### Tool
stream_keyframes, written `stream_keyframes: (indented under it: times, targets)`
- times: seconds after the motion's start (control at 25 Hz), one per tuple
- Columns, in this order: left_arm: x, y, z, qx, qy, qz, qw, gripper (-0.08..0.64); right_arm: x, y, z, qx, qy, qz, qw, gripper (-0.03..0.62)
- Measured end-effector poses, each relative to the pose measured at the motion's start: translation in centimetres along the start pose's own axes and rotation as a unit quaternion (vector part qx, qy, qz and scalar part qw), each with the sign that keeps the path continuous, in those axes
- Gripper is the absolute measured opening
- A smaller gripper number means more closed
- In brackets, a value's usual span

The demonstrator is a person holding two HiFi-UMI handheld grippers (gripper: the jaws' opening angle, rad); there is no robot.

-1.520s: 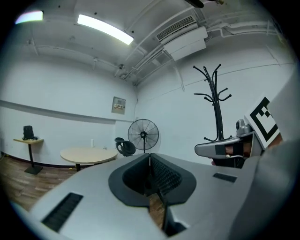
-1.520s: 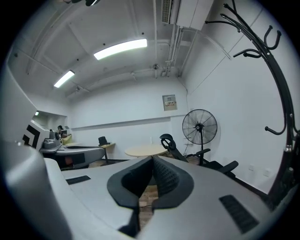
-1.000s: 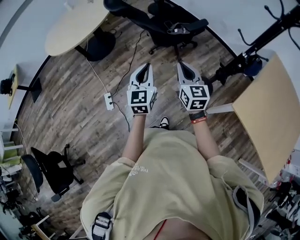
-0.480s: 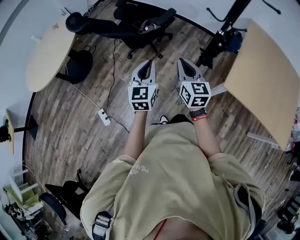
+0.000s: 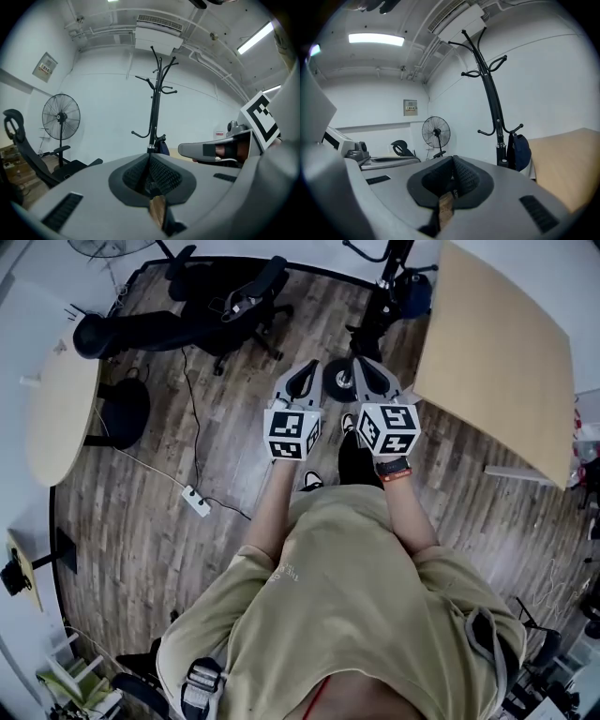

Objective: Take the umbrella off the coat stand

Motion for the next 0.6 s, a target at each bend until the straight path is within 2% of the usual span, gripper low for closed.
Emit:
stream_keyframes:
  times: [0.2,0.48,0.6]
  targets:
    - [0.7,-4.7,-2.2,0.03,0.001,0.009,0.9995,0.026,-0.4,-0.6,-4.8,0.026,-0.022,-0.002,0.999,0.002]
    - [1.7,-8.5,-3.0,0.059,-0.002,0.016,0.9981,0.026,0.0,-0.8,-9.1,0.063,-0.031,-0.004,0.998,0.002]
    - [2.4,-10.4,-3.4,0.072,-0.009,0.023,0.9971,0.026,0.2,-0.8,-10.9,0.067,-0.051,-0.001,0.996,0.002]
Point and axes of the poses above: the fingertips, and each gripper's own axes: y backward along the fingers, z to its left, x out of its underside, the point moved 3 cm from there along y, backward along the fingers, and after that the axes turned 3 degrees about -y, right-handed, at the moved point
